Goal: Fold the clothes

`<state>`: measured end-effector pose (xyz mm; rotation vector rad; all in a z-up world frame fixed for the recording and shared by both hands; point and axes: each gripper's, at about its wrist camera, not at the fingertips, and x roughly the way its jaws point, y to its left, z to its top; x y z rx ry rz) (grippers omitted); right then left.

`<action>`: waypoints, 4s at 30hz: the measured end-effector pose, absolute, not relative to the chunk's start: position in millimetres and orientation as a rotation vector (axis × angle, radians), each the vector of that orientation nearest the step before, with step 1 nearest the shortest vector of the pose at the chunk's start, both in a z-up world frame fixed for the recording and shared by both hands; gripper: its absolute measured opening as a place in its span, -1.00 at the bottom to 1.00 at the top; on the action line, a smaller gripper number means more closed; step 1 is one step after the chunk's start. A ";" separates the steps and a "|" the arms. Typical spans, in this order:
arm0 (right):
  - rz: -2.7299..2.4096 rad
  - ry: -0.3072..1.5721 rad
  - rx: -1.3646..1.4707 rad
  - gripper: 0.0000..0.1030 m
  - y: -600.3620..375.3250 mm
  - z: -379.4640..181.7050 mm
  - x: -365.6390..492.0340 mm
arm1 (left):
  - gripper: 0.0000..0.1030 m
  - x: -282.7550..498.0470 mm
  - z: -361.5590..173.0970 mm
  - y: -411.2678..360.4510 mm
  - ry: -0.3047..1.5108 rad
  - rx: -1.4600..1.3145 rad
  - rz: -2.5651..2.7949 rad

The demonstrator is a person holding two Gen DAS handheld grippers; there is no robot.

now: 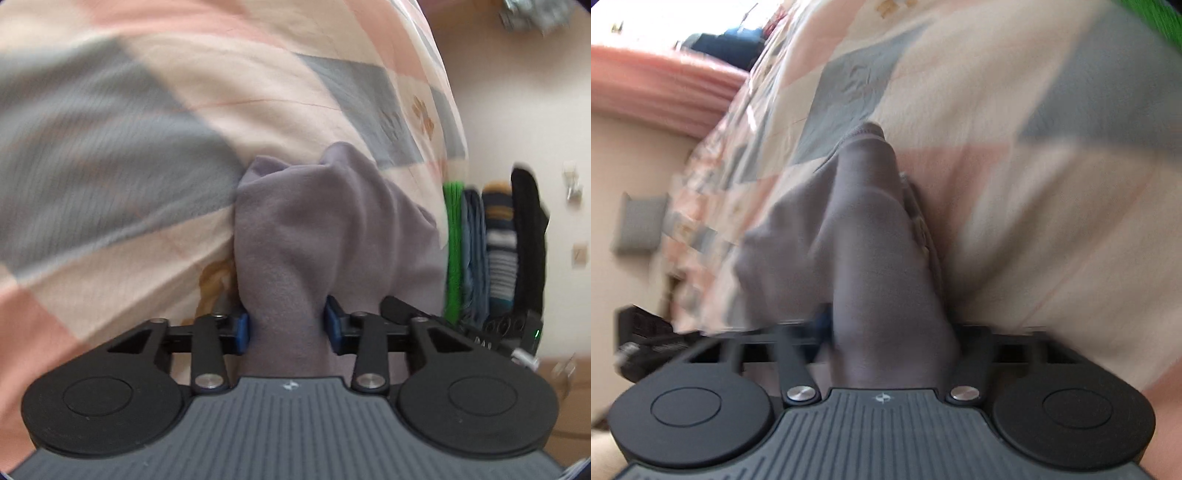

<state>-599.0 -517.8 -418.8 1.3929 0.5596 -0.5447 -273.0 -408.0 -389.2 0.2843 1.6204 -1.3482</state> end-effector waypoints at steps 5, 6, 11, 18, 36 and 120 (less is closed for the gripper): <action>-0.701 0.398 1.432 -0.17 -489.0 -373.3 -612.1 | -0.51 -290.3 -326.0 -444.8 1.433 0.497 -1.511; -0.737 0.306 1.440 -0.17 -481.6 -355.8 -621.5 | -0.51 -293.7 -305.6 -457.9 1.397 0.506 -1.565; -0.978 -0.151 1.352 -0.16 -448.1 -256.3 -674.9 | -0.48 -357.0 -203.2 -548.3 1.200 0.592 -1.961; -1.429 -0.604 1.223 -0.14 -436.1 -209.3 -736.7 | -0.46 -510.3 -122.5 -681.1 0.908 0.802 -2.487; -1.871 -0.334 1.025 0.26 -465.8 -228.0 -785.0 | -0.23 -648.1 -198.2 -759.3 0.623 1.121 -2.555; -1.960 0.241 0.963 1.00 -303.9 -83.8 -608.8 | 0.98 -433.9 -69.8 -417.7 0.500 0.915 -1.934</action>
